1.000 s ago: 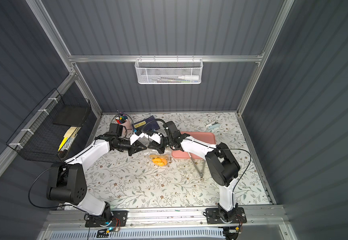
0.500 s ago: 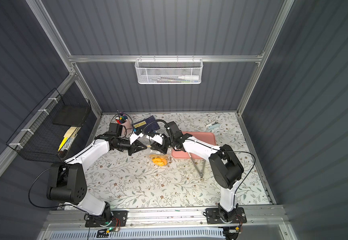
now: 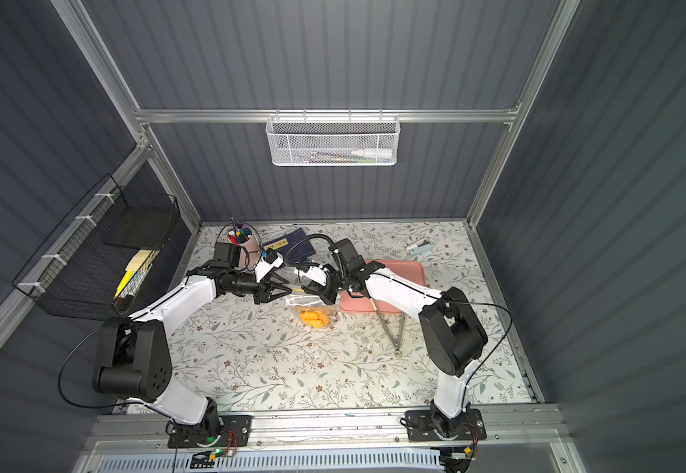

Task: Put the cookies into a resealable bag to prevent moisture
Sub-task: Close the ziploc bag at the center of the board.

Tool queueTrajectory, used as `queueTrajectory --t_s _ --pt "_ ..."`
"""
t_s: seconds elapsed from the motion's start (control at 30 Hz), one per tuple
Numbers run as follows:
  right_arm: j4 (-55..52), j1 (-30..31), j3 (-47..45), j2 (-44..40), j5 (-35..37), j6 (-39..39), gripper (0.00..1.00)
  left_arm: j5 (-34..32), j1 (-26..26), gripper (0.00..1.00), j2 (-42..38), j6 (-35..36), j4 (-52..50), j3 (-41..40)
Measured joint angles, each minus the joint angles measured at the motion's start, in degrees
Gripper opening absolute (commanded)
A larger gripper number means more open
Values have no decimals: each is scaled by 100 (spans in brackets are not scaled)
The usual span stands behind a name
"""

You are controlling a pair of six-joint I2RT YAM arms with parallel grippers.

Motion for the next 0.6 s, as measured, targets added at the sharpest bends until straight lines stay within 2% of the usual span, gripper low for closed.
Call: queueTrajectory --t_s 0.17,0.3,0.33,0.37,0.4,0.47,0.5,0.6 --pt "-48 -24 42 2 -109 76 0 44 -140 49 138 -13 133 -4" --pt "-57 -57 68 2 -186 140 0 42 -256 49 306 28 92 -4" --pt "-55 -63 74 2 -219 153 0 42 -260 46 341 26 94 -4" --pt "-55 -63 81 2 -236 162 0 44 -271 39 369 17 96 -4" --pt "-55 -68 83 2 -254 175 0 44 -286 30 382 7 103 -4" --pt "-57 -70 85 2 -278 179 0 55 -291 4 387 -15 138 -4" --pt "-55 -70 85 2 -280 181 0 74 -291 0 387 4 170 -4" --pt "-55 -74 85 2 -289 181 0 129 -291 0 387 -37 219 -2"
